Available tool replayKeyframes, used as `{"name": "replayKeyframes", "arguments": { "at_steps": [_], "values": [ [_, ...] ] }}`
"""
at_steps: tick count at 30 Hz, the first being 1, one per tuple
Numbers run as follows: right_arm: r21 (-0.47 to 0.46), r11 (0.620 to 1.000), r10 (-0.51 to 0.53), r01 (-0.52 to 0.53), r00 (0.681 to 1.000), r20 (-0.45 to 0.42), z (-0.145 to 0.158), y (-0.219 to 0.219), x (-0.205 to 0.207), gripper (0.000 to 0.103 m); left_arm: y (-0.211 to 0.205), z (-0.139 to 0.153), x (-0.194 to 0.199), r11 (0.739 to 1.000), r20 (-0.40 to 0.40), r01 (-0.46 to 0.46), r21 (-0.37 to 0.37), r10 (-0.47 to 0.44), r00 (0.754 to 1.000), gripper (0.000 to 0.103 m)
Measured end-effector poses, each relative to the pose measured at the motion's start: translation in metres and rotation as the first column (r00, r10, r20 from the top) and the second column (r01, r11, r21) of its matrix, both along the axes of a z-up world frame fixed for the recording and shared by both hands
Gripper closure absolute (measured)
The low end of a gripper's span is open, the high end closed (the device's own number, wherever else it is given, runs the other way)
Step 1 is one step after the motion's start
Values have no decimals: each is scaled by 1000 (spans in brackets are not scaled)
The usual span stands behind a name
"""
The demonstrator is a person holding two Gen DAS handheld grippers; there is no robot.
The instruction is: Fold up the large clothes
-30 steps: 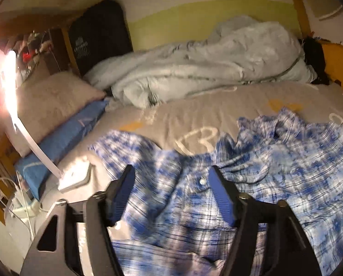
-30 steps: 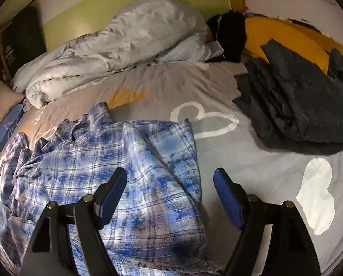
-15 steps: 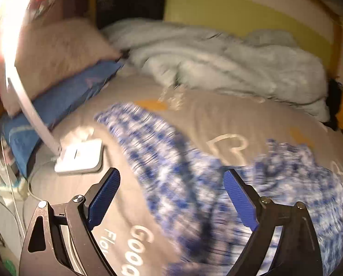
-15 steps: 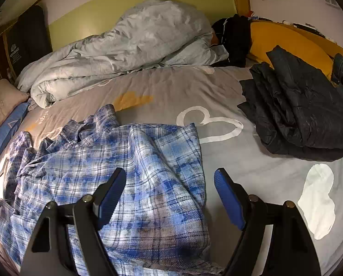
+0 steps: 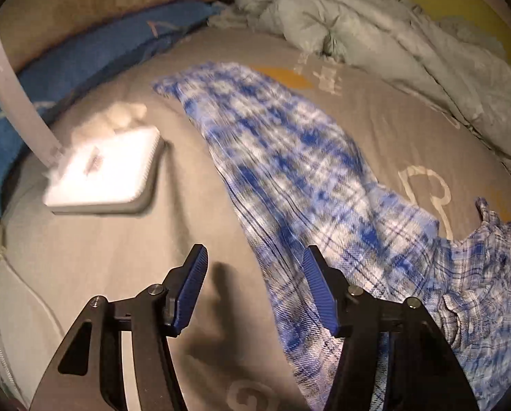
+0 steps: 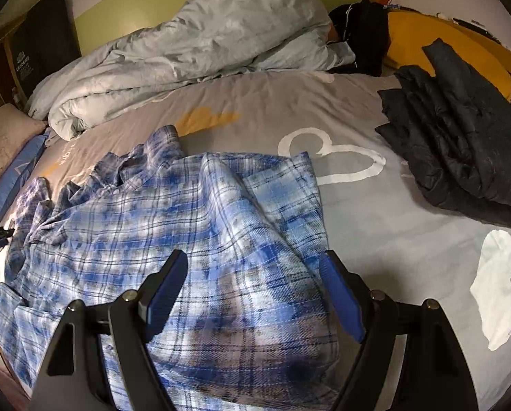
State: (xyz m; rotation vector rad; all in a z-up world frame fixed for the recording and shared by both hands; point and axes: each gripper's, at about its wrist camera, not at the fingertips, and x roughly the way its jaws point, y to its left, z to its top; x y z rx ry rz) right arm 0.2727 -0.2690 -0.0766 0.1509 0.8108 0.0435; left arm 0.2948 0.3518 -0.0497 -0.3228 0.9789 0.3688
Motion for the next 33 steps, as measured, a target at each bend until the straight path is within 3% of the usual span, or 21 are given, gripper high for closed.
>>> {"name": "replayKeyframes", "arguments": {
  "at_steps": [1,2,3,4,7,10,13,15,18,22,25,27,29,33],
  "values": [
    [3,1000,3,-3,1000,-2,0,0,0,25,0,-3,1,1000,-7,5,-21,-5,1000,47],
    [0,1000,5,-5,1000,-3,-1,1,1,25,-1,-7,1,999,-13,9,-35,-9,1000,57],
    [-5,1000,6,-6,1000,-3,-1,2,1,25,-2,-10,1,999,-15,11,-34,-11,1000,89],
    [-9,1000,7,-7,1000,-4,-2,3,1,25,-3,-10,1,999,-12,23,-36,-24,1000,100],
    [-13,1000,10,-10,1000,-7,-2,4,0,25,-14,9,-5,999,41,15,31,-16,999,100],
    [-10,1000,13,-13,1000,4,1,3,-4,25,-41,53,-24,992,188,54,116,-76,979,100],
    [-17,1000,13,-13,1000,24,6,4,-7,25,-82,97,-53,968,326,135,212,-201,924,100],
    [-21,1000,18,-17,999,30,7,6,-8,25,-111,117,-77,951,385,220,219,-292,876,100],
    [-16,1000,21,-21,999,28,7,6,-9,25,-157,123,-106,912,395,342,225,-407,824,100],
    [-19,1000,12,-11,1000,27,7,5,-9,25,-213,102,-117,857,320,465,222,-514,796,99],
    [-19,1000,8,-8,1000,28,8,4,-10,25,-246,73,-117,807,200,538,243,-584,786,89],
    [-20,1000,8,-8,1000,29,8,4,-11,25,-256,67,-119,796,171,541,271,-593,787,59],
    [-22,1000,4,-4,1000,31,9,3,-12,25,-254,77,-126,813,222,508,284,-571,790,48],
    [-23,1000,5,-4,1000,29,8,2,-12,25,-229,104,-125,857,339,465,223,-515,787,29]
  ]
}}
